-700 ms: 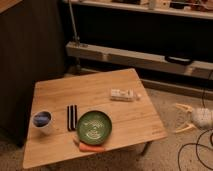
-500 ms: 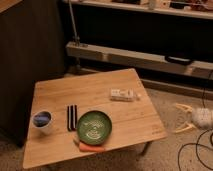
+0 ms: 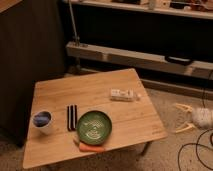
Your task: Drag the ceramic bowl in a circle
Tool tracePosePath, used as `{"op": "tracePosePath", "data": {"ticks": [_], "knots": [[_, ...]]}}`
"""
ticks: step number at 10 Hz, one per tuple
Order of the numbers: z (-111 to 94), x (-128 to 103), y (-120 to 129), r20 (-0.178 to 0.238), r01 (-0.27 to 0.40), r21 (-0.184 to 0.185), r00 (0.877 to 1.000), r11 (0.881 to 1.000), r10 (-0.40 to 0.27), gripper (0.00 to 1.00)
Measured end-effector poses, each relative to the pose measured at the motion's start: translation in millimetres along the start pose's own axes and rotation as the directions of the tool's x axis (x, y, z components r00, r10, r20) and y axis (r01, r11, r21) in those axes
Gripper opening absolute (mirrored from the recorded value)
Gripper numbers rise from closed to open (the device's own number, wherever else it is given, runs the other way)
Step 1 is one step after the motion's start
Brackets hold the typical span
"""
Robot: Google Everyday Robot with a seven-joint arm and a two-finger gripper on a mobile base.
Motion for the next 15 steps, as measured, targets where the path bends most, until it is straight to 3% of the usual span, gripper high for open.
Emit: {"op": "tracePosePath", "data": {"ticks": [12,14,15], "knots": [[-1.1,-0.7,0.1,-0.001,0.004,0.000,1.000,1.000,-0.004,0.80],[4.7,-16.6,8.5,-0.037,0.099,-0.071,0.994,0.993,-0.102,0.80],[15.4,-31.5,17.4,-0.041,0.199,-0.121,0.978,0.973,-0.205,0.80]]}}
